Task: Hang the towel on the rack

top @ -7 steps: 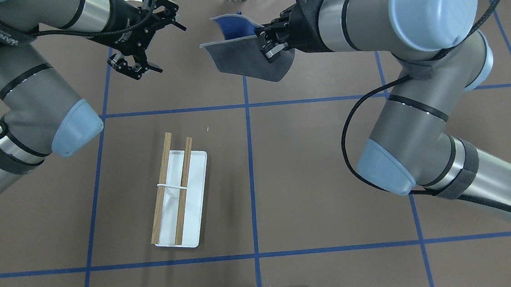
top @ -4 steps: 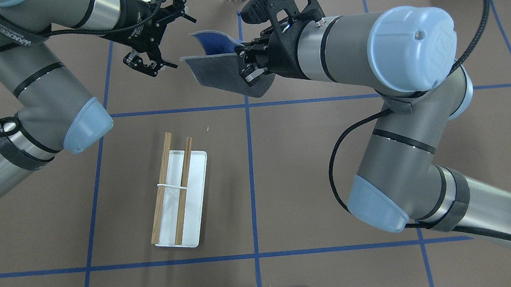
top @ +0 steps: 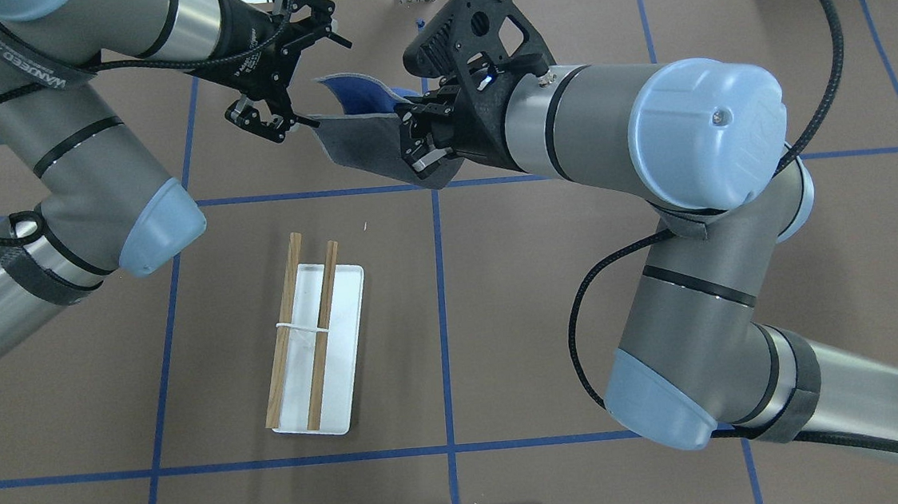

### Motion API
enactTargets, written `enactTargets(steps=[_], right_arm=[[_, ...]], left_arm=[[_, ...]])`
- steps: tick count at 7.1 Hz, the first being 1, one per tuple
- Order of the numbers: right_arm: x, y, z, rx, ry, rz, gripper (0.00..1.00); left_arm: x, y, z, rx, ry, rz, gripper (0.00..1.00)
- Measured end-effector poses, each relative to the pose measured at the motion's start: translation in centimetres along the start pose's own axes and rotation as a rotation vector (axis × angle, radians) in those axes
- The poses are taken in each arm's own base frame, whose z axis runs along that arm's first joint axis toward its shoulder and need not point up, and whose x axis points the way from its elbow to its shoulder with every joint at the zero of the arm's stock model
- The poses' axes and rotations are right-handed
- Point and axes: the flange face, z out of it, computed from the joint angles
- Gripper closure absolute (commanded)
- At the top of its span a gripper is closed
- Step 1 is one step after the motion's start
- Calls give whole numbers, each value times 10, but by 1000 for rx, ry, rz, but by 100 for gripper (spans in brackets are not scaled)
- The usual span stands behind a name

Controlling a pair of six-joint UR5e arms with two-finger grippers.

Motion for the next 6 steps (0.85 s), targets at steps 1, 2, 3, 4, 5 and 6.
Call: enactTargets(steps=[1, 2, 3, 4, 5, 6], right_arm=[[0, 0, 0, 2, 2, 0, 100], [0, 0, 0, 3, 4, 0, 100], [0, 0, 0, 3, 6, -1, 100], [1, 1, 0, 2, 7, -1, 100], [1, 1, 1, 1, 8, -1, 100], [1, 2, 1, -1, 8, -1, 100]], left_arm=[[-3, 5, 3, -8, -6, 2, 2], [-5, 8, 5, -12, -9, 4, 10], [-5, 8, 5, -14, -10, 4, 69], [-6, 9, 5, -17, -6, 7, 100], [-6, 10, 4, -24, 5, 15, 100], [-7, 9, 3, -30, 16, 24, 100]])
